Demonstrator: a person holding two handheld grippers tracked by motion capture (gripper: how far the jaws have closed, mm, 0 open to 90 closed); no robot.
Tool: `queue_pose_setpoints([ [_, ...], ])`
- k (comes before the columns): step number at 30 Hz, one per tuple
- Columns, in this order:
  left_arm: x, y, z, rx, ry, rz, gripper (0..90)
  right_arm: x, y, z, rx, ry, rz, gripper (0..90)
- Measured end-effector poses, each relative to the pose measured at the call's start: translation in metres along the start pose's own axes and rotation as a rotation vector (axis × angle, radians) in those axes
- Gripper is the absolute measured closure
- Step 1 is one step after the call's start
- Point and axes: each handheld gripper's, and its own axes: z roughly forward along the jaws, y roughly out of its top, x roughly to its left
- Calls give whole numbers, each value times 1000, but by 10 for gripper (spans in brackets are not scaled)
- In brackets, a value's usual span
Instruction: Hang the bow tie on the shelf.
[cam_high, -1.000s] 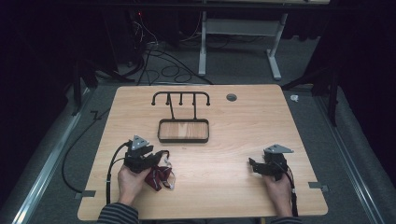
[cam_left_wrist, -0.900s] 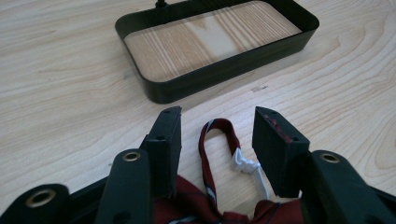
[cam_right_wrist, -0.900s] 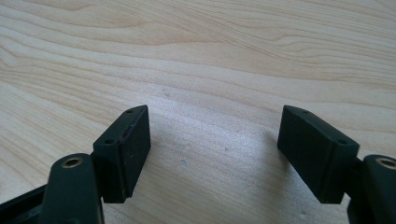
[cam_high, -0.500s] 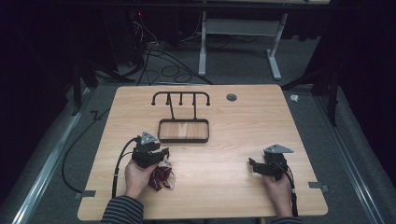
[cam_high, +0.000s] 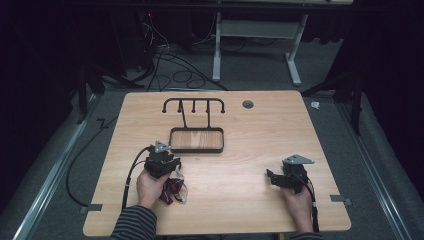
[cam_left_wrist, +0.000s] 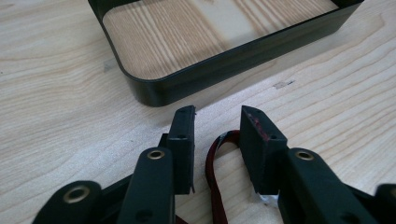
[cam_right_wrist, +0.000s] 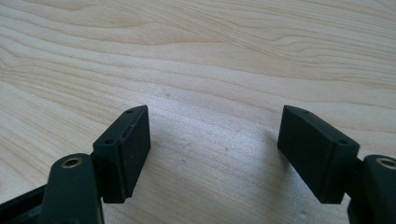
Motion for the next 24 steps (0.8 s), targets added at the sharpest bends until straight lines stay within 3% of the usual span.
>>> queue_pose_setpoints([
  [9,2,-3,6,24,-12,-8,740,0,0,0,0,0,-1,266],
  [18,3,-4,8,49,1,-4,889,0,0,0,0,0,0,266],
  [24,4,-5,6,50,1,-3,894,0,0,0,0,0,-1,265],
])
